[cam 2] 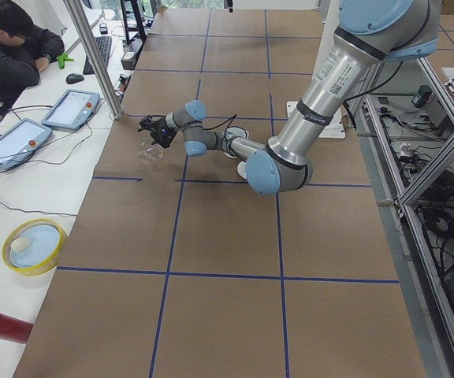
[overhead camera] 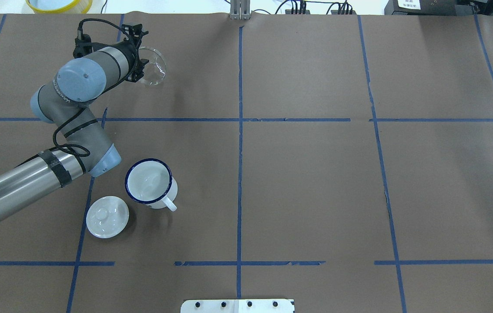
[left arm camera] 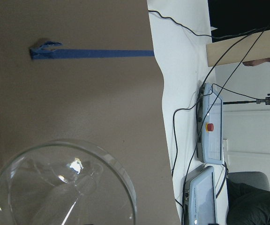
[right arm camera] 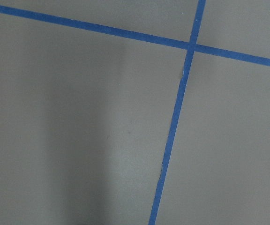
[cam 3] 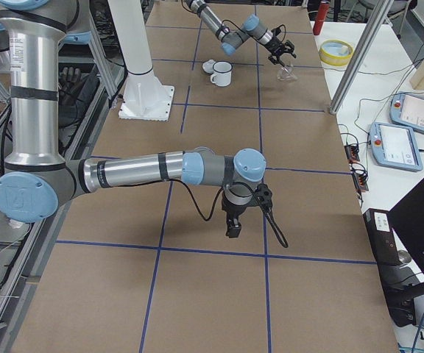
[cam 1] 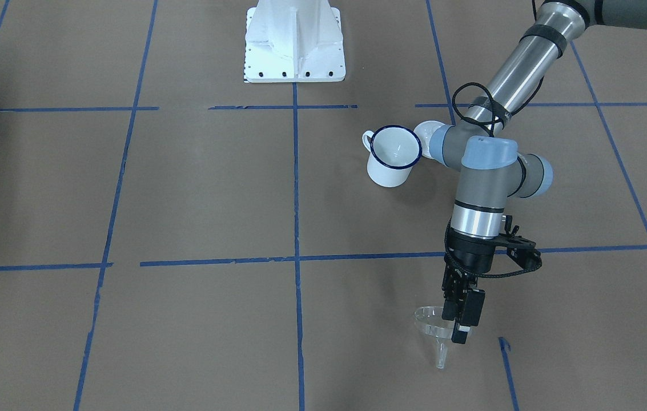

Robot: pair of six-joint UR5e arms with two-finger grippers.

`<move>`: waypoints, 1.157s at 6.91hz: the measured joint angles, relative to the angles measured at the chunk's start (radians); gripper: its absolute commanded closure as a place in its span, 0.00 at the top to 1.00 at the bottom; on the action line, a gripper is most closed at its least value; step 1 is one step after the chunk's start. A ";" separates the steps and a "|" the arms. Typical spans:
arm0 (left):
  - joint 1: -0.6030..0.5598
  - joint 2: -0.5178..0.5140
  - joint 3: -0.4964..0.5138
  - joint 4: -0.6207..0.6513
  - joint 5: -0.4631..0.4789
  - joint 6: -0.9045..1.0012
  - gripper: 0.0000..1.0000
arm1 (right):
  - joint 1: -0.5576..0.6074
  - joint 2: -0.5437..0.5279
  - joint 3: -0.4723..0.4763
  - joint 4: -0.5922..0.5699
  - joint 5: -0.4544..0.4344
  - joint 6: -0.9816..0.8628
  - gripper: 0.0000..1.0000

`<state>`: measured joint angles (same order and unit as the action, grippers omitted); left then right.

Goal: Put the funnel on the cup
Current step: 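Grasp the clear glass funnel by its stem with the left gripper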

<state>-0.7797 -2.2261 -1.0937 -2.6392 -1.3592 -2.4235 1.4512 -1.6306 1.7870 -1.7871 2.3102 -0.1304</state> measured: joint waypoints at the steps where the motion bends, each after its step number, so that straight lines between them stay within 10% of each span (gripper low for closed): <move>1: 0.000 -0.004 0.013 -0.014 0.000 0.000 0.01 | 0.000 0.000 0.000 0.000 0.000 0.000 1.00; 8: -0.052 -0.004 -0.106 -0.028 -0.048 0.065 0.00 | 0.000 0.000 0.000 0.000 0.000 0.000 1.00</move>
<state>-0.8316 -2.2300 -1.1993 -2.6676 -1.4076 -2.3589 1.4511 -1.6306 1.7871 -1.7871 2.3102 -0.1304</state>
